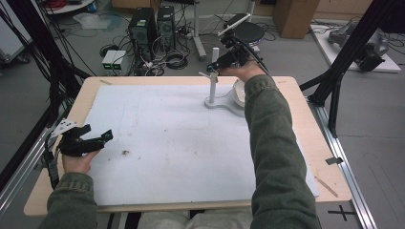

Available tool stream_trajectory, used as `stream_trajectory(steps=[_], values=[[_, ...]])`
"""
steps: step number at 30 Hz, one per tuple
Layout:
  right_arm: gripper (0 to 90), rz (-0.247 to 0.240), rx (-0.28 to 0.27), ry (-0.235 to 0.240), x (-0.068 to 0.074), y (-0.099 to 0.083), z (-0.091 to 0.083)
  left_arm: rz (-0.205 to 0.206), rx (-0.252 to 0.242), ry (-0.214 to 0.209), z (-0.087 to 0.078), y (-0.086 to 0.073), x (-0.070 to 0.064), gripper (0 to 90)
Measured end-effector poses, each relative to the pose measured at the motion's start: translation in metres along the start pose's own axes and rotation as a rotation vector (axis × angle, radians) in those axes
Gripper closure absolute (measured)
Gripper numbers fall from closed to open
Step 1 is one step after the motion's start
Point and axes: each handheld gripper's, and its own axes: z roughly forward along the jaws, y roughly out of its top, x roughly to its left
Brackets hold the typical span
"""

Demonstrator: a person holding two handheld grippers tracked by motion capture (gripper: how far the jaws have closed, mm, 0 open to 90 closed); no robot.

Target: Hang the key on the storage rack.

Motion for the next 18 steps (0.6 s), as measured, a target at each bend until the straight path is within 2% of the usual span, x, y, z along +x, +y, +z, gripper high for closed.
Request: stream_trajectory(steps=[2, 4, 6, 14, 18], values=[[11.2, 0.0, 0.007, -0.002, 0.002, -0.005, -0.005, 0.001, 0.001, -0.005, 0.0, 0.0, 0.0, 2.0], [9.1, 0.001, 0.012, -0.026, 0.003, -0.009, -0.009, 0.002, 0.002, -0.007, 0.0, 0.0, 0.0, 2.0], [1.0, 0.012, 0.017, -0.035, 0.002, -0.014, -0.013, 0.002, 0.002, -0.008, 0.0, 0.0, -0.001, 2.0], [0.7, 0.025, 0.034, -0.116, 0.001, -0.026, -0.031, 0.0, 0.004, -0.01, -0.001, 0.0, -0.001, 2.0], [0.6, 0.033, 0.013, -0.112, 0.003, -0.031, -0.041, -0.002, 0.0, -0.01, -0.002, 0.001, -0.002, 2.0]])
